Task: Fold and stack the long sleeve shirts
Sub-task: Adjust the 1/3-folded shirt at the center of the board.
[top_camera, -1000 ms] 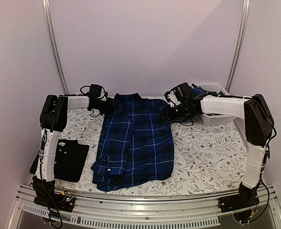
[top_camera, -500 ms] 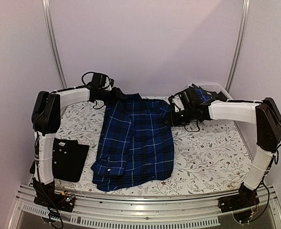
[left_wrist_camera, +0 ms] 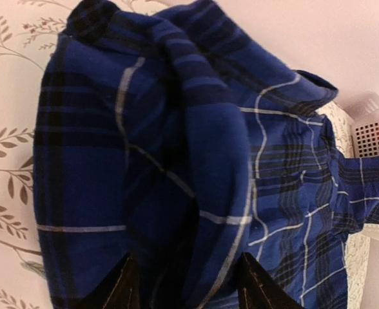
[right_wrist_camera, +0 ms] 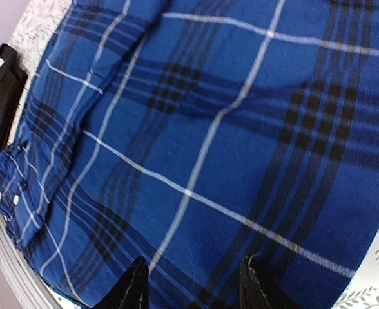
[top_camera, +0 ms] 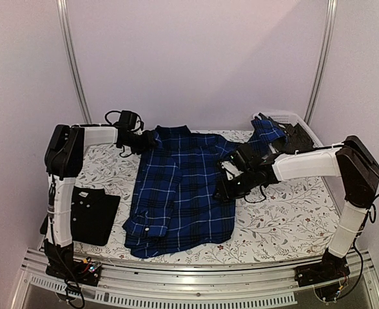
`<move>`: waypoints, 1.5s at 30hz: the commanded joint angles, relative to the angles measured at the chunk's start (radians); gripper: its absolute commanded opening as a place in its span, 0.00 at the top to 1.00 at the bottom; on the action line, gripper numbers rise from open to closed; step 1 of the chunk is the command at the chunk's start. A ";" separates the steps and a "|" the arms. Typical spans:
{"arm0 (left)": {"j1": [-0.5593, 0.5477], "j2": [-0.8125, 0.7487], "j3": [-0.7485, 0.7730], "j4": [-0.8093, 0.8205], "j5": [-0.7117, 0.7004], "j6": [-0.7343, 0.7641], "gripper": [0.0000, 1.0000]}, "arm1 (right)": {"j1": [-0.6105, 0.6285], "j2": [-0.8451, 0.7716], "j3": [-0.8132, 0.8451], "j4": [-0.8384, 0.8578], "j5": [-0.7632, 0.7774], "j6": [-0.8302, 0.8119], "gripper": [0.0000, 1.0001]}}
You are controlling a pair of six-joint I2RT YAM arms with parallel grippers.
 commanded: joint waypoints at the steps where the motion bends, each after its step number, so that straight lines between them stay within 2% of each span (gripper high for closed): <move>1: 0.028 0.090 0.092 -0.047 0.001 0.062 0.49 | 0.022 -0.011 -0.068 0.005 -0.020 0.028 0.53; 15: 0.059 0.392 0.533 -0.303 -0.092 0.107 0.60 | 0.091 -0.043 -0.156 -0.029 -0.015 0.068 0.53; 20: 0.069 0.324 0.440 -0.225 -0.058 0.085 0.65 | 0.095 -0.056 -0.159 -0.040 -0.010 0.072 0.53; 23: 0.073 0.212 0.299 -0.088 -0.009 0.091 0.61 | 0.096 -0.055 -0.157 -0.043 -0.007 0.073 0.53; 27: 0.077 0.137 0.237 -0.010 0.056 0.100 0.56 | 0.095 -0.055 -0.149 -0.047 0.000 0.071 0.53; 35: 0.076 0.144 0.238 0.034 0.110 0.094 0.55 | 0.095 -0.070 -0.121 -0.062 0.027 0.074 0.53; 45: 0.075 0.293 0.413 0.045 0.147 0.090 0.59 | 0.096 -0.062 -0.036 -0.064 0.044 0.073 0.53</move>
